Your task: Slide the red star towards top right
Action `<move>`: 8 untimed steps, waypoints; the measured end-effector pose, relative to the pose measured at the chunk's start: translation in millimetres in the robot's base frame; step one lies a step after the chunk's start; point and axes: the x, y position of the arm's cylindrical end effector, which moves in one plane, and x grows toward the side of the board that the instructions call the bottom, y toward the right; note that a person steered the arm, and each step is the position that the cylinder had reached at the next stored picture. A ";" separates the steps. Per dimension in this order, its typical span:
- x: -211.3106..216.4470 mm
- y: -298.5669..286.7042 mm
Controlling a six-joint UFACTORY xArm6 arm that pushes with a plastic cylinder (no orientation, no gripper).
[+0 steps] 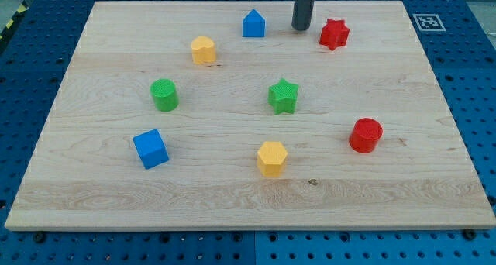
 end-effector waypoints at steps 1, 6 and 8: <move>10.8 -2.6; 34.6 48.0; 39.0 72.7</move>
